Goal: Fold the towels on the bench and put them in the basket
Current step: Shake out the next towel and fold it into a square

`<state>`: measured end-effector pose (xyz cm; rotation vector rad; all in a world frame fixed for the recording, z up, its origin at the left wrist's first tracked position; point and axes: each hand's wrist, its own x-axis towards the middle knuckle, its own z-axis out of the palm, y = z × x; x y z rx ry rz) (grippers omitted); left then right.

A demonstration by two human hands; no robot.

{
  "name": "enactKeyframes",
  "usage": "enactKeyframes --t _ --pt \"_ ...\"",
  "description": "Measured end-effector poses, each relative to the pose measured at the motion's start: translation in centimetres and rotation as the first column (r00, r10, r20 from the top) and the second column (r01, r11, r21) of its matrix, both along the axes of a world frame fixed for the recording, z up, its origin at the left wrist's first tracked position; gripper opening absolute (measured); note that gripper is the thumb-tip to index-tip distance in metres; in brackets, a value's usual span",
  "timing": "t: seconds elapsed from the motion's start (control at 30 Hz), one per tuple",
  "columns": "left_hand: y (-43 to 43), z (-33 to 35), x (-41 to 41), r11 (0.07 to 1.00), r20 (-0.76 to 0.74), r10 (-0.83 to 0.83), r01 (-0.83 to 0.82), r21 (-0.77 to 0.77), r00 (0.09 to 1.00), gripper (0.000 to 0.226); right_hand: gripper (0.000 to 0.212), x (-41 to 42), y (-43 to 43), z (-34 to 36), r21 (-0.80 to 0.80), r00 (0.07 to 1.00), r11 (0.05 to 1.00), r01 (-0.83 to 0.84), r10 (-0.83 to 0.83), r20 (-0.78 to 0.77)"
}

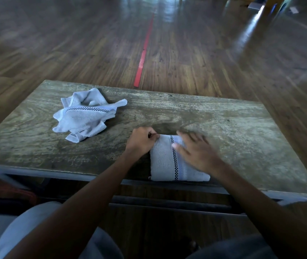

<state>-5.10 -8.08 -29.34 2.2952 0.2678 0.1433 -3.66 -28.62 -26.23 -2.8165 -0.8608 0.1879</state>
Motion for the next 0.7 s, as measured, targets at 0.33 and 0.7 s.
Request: enactKeyframes --t 0.33,0.7 --pt "-0.5 2.7 -5.6 0.971 -0.122 0.176 -0.193 -0.139 0.977 0.025 0.117 0.3 1.7 -1.4 -0.242 1.0 0.97 -0.006 0.011 0.02" --pt "-2.3 1.6 -13.0 0.813 -0.165 -0.123 0.004 -0.582 0.979 0.027 0.091 -1.6 2.4 -2.2 -0.171 0.998 0.984 -0.038 0.027 -0.064"
